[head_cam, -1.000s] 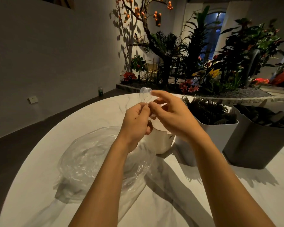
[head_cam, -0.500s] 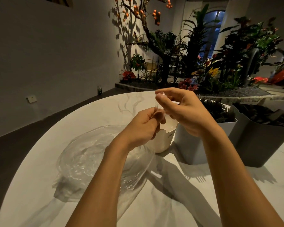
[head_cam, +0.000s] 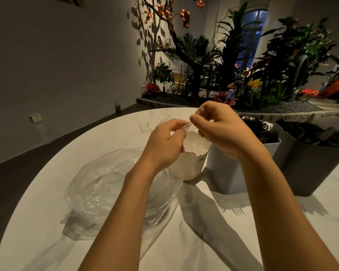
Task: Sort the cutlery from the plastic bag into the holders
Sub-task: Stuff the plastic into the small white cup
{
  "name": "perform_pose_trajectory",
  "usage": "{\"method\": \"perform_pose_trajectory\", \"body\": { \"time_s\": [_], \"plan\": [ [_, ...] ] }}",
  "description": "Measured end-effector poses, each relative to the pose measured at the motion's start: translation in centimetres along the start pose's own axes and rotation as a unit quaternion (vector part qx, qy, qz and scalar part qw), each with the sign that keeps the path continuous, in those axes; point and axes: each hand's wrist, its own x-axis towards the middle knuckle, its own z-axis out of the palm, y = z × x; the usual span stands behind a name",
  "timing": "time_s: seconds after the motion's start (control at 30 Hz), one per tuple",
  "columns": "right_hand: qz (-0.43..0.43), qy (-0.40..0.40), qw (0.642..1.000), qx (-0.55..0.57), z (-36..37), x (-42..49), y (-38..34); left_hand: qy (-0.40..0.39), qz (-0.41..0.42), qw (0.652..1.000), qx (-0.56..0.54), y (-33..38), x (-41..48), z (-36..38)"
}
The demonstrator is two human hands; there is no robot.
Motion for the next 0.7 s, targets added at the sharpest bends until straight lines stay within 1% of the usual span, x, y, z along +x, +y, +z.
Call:
{"method": "perform_pose_trajectory", "body": {
  "time_s": [0.1, 0.17, 0.3, 0.43, 0.57, 0.7],
  "plan": [
    [-0.010, 0.018, 0.996, -0.083, -0.2, 0.0, 0.1, 0.078, -0.003, 0.996, 0.035, -0.7, 0.2, -0.3],
    [-0.018, 0.007, 0.991, -0.130, -0.1, -0.1, 0.0, 0.097, -0.018, 0.994, 0.043, -1.0, 0.2, -0.6],
    [-0.002, -0.082, 0.975, -0.204, 0.3, -0.2, -0.1, 0.069, -0.031, 0.993, 0.092, -1.7, 0.0, -0.7],
    [0.029, -0.158, 0.964, -0.213, 0.7, -0.2, 0.2, 0.045, -0.040, 0.993, 0.101, -1.9, 0.0, -0.4],
    [0.056, -0.189, 0.950, -0.243, 2.4, 0.0, 0.7, 0.041, -0.046, 0.994, 0.087, -1.9, -0.1, -0.5],
    [0.038, -0.208, 0.916, -0.340, 4.2, 0.1, 0.7, 0.042, -0.052, 0.996, 0.064, -2.3, 0.1, -0.6]
  ]
}}
